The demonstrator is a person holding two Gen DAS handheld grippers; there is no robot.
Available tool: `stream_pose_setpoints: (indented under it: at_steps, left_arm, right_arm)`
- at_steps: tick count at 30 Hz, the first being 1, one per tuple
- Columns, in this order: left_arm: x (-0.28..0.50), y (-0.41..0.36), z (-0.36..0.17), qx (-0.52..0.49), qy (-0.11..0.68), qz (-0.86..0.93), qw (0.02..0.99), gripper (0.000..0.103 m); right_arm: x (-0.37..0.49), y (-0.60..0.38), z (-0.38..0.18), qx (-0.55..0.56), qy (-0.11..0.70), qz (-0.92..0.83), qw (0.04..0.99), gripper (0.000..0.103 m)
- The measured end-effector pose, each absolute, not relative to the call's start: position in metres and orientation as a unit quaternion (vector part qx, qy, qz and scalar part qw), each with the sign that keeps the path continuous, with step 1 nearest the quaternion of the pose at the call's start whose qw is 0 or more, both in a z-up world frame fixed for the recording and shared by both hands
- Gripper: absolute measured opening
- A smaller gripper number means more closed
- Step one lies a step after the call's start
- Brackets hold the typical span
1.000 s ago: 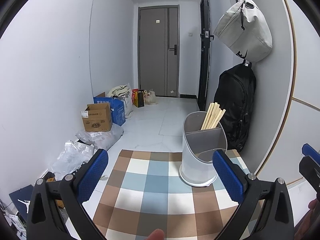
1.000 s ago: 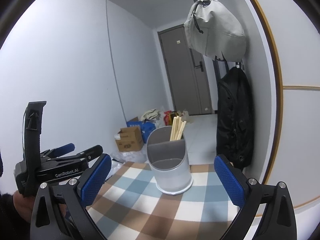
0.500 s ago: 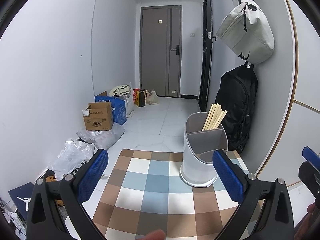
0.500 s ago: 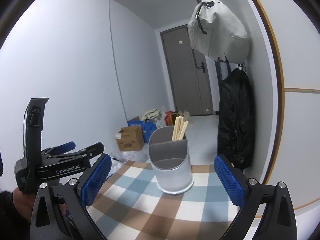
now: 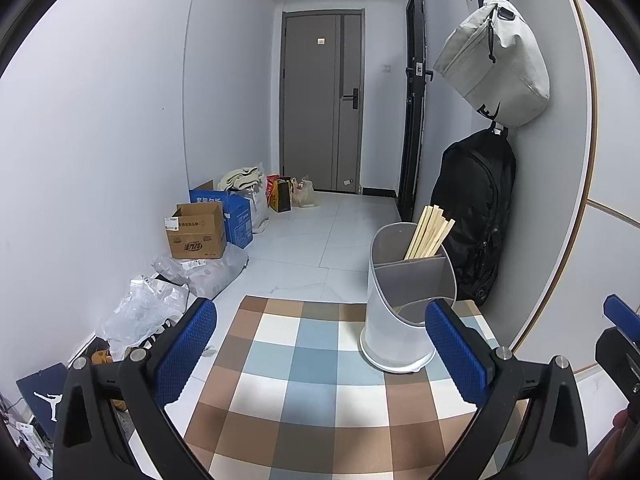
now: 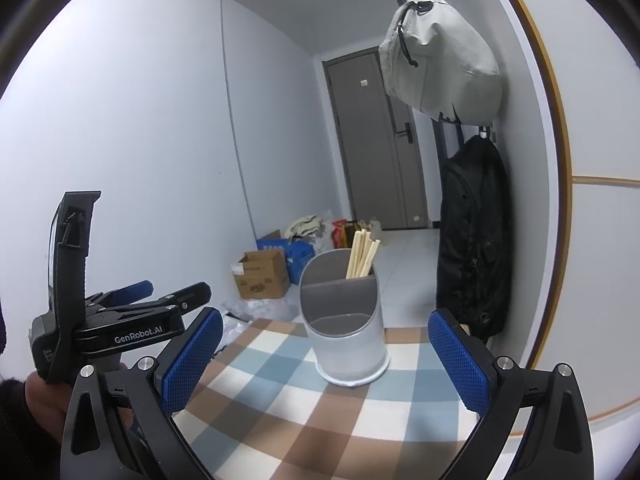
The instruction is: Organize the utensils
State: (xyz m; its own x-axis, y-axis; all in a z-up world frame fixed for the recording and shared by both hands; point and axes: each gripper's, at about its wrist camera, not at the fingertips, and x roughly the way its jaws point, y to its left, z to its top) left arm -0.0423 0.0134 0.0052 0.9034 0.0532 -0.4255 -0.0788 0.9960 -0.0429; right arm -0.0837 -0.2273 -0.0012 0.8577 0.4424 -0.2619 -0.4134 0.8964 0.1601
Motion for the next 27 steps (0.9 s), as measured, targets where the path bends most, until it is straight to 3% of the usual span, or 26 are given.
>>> stream_pose_setpoints:
  at_steps: [27]
  left_arm:
    - [-0.0470, 0.0116, 0.0053, -0.022, 0.210, 0.037, 0.977, 0.101]
  right_arm:
    - [-0.0813, -0.2277, -0.0029, 0.051, 0.146, 0.227, 0.962, 0.103]
